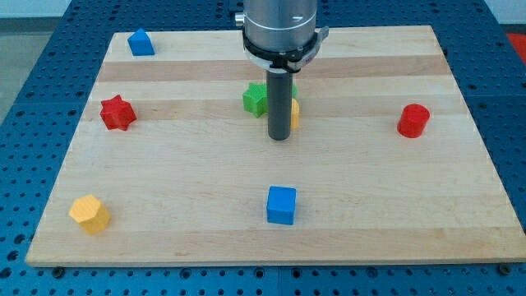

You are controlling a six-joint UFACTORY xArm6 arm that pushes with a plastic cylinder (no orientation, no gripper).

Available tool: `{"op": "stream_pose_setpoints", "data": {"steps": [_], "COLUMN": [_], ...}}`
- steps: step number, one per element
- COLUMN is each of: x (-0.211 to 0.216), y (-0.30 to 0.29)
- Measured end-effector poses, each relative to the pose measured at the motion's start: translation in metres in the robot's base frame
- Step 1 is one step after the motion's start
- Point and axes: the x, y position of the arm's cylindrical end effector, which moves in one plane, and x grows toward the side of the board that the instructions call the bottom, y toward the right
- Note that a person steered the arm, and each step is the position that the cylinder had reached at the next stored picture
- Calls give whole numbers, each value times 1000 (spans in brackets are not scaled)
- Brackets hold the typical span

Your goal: Move yellow hexagon diagonally towards green star

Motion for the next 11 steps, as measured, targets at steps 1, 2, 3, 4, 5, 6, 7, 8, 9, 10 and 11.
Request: {"op": "stream_pose_setpoints", "data": {"steps": [1, 2, 3, 4, 5, 6, 7, 8, 9, 10, 11], "x": [14, 15, 17, 67, 99, 145, 168, 139, 99, 68, 72], "y": [-22, -85, -198, -298, -310, -299, -275, -245, -203, -170, -178]}}
